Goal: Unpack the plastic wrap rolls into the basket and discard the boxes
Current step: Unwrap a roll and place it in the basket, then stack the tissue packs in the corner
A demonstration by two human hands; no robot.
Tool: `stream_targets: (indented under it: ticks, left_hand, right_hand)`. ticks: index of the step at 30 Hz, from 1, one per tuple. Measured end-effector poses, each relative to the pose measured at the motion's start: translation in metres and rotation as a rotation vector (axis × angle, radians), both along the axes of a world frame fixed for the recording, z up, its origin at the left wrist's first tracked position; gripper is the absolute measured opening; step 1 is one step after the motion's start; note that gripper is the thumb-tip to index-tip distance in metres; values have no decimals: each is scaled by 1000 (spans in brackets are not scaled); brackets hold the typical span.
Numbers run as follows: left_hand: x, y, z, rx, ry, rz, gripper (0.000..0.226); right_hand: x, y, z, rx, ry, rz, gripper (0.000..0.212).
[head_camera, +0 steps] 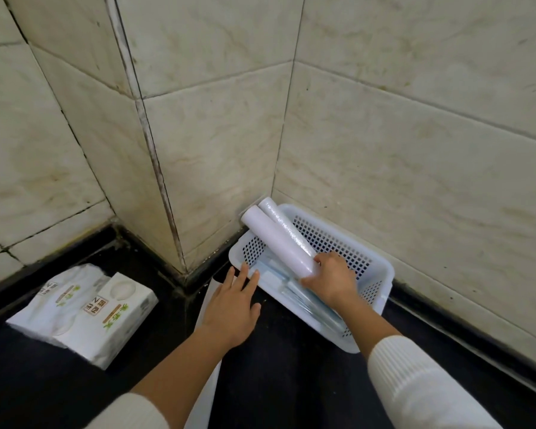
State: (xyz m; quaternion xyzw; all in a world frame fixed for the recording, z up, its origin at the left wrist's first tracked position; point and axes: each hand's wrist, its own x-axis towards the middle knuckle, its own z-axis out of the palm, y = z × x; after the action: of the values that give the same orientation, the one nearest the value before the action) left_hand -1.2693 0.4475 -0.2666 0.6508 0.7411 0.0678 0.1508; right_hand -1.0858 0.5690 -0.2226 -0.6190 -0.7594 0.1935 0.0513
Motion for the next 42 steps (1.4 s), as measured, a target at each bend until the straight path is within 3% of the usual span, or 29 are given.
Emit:
stream_targets:
  ticks: [5, 10, 15, 23, 31, 38, 42]
  left_hand:
    - [-8, 4, 13, -74, -69, -30, 70]
    - [-28, -21, 26, 170, -221, 108, 65]
    - [-63, -58, 41, 310, -239, 274, 56]
    - [-132, -140, 22, 338, -190, 467, 43]
    - [-207, -188, -8, 383, -230, 697, 47]
    - [-256, -184, -33, 109, -262, 662, 44]
    - [-262, -181, -35, 158, -264, 696, 29]
  right_hand:
    - [-7, -9, 21, -8, 38, 11, 65]
    - [-35, -32, 46, 67, 199, 105, 54]
    - [-88, -74, 50, 72, 302, 231, 48]
    - [-180, -151, 5, -86, 243, 443, 37]
    - [-243, -189, -30, -173, 199, 505, 66]
    - [-253, -199, -47, -160, 80, 511, 76]
    - [-248, -206, -56, -141, -15, 605, 96]
